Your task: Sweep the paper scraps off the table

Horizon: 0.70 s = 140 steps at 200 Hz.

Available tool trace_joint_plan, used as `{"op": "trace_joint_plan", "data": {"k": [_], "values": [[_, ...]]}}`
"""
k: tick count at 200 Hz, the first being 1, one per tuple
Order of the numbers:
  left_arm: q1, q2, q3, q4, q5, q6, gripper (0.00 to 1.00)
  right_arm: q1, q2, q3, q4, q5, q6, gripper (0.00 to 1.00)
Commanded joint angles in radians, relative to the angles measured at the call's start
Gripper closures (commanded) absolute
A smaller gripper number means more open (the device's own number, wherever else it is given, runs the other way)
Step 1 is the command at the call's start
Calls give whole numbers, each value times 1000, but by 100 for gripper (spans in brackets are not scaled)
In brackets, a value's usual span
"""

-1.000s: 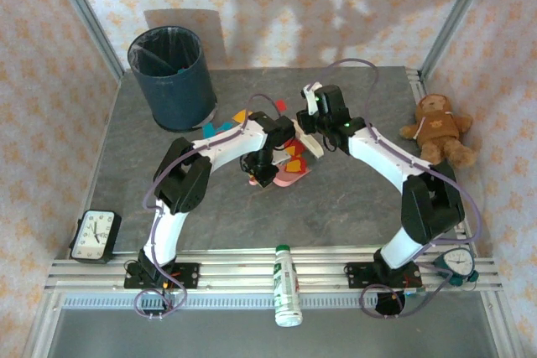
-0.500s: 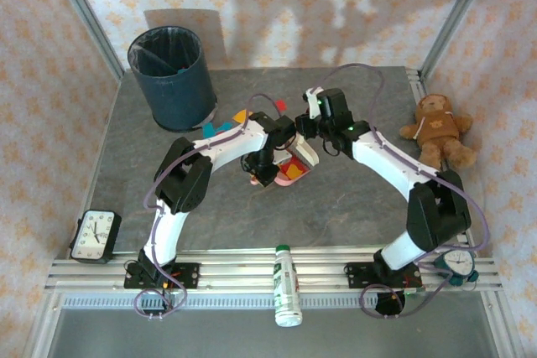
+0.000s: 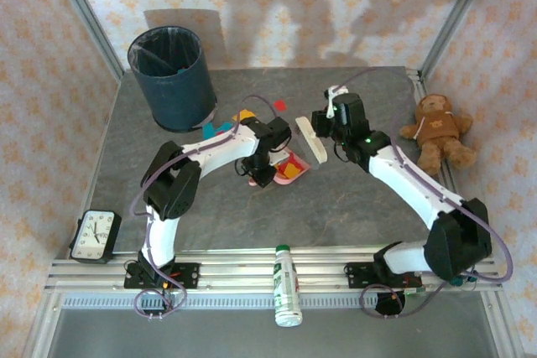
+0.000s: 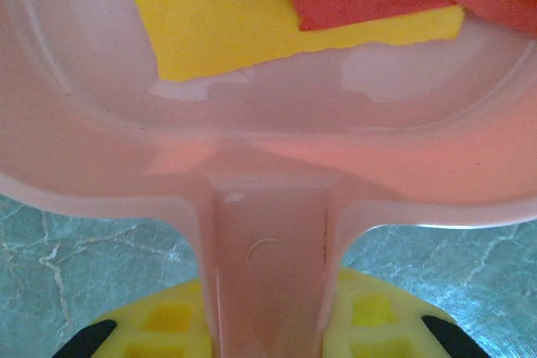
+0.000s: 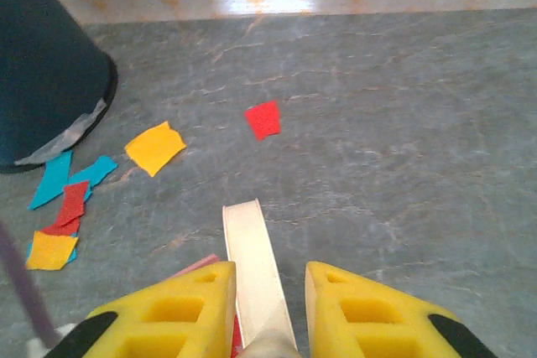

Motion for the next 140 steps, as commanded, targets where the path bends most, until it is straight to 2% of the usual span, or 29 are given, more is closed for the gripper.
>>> {"op": "trace_joint_plan", "data": {"k": [1,36,64,89,109,140], "values": [[9,-70,-17,53,-21,-19,100,-23,-83,-42,59,104,64,100],[18,-132,-11,70,-9,-29,100,-69,-211,-127,7,210,107,100],[43,-160,25,63,48,-41,100,-107,-306,-172,-62,226,77,100],[63,-176,87,31,40,-65,100,-117,-365,-207,-103,202,55,100],[77,-183,152,-3,-3,-84,100,-118,-394,-255,-78,132,45,100],[113,-178,265,-72,0,-93,100,-117,-397,-295,-52,78,40,100]]}}
